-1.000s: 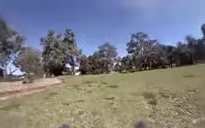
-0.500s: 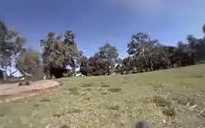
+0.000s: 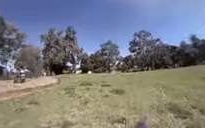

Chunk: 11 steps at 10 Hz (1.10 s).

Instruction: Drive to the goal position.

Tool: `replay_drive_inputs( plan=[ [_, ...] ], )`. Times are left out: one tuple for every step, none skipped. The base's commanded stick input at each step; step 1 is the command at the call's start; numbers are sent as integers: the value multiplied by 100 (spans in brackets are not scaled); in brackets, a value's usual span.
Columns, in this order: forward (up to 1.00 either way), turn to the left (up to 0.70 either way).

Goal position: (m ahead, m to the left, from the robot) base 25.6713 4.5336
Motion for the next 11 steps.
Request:
replay_drive_inputs(
  plan=[
    [100,0],
    [100,0],
    [100,0],
    [100,0],
    [100,0],
    [100,0],
    [100,0],
    [100,0],
    [100,0],
    [100,0],
    [100,0]
  ],
)
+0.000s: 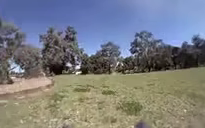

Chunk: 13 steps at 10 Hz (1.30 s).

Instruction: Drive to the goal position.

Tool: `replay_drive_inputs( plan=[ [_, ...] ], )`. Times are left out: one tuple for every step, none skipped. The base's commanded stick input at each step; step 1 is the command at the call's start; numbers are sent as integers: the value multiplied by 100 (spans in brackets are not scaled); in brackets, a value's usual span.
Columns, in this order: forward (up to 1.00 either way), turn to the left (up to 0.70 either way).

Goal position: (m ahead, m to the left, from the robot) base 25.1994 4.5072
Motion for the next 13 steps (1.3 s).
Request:
replay_drive_inputs(
  plan=[
    [100,0],
    [100,0],
    [100,0],
    [100,0],
    [100,0],
    [100,0],
    [100,0],
    [100,0],
    [100,0],
    [100,0],
    [100,0],
    [100,0],
    [100,0]
  ],
)
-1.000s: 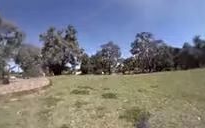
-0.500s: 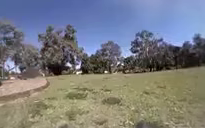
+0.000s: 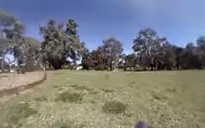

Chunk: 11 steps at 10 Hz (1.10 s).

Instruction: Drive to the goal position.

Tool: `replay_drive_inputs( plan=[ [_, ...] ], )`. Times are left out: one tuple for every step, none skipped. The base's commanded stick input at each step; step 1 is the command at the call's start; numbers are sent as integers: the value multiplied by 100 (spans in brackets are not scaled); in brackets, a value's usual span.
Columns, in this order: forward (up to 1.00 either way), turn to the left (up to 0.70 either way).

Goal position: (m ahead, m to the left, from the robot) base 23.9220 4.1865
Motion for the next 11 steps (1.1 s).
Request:
replay_drive_inputs(
  plan=[
    [100,0],
    [100,0],
    [100,0],
    [100,0],
    [100,0],
    [100,0],
    [100,0],
    [100,0],
    [100,0],
    [100,0],
    [100,0]
  ],
)
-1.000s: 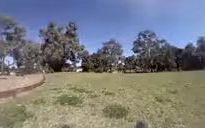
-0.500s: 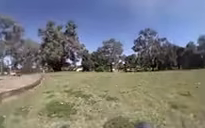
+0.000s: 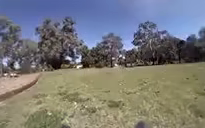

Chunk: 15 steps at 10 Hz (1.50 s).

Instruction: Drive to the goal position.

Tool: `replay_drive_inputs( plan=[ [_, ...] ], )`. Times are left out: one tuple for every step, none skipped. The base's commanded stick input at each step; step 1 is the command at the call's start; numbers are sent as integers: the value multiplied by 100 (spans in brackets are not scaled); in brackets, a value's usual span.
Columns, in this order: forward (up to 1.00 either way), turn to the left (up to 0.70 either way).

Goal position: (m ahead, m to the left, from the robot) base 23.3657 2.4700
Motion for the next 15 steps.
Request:
replay_drive_inputs(
  plan=[
    [100,0],
    [100,0],
    [100,0],
    [100,0],
    [100,0],
    [100,0],
    [100,0],
    [100,0],
    [100,0],
    [100,0],
    [100,0],
    [100,0],
    [100,0],
    [100,0],
    [100,0]
  ],
)
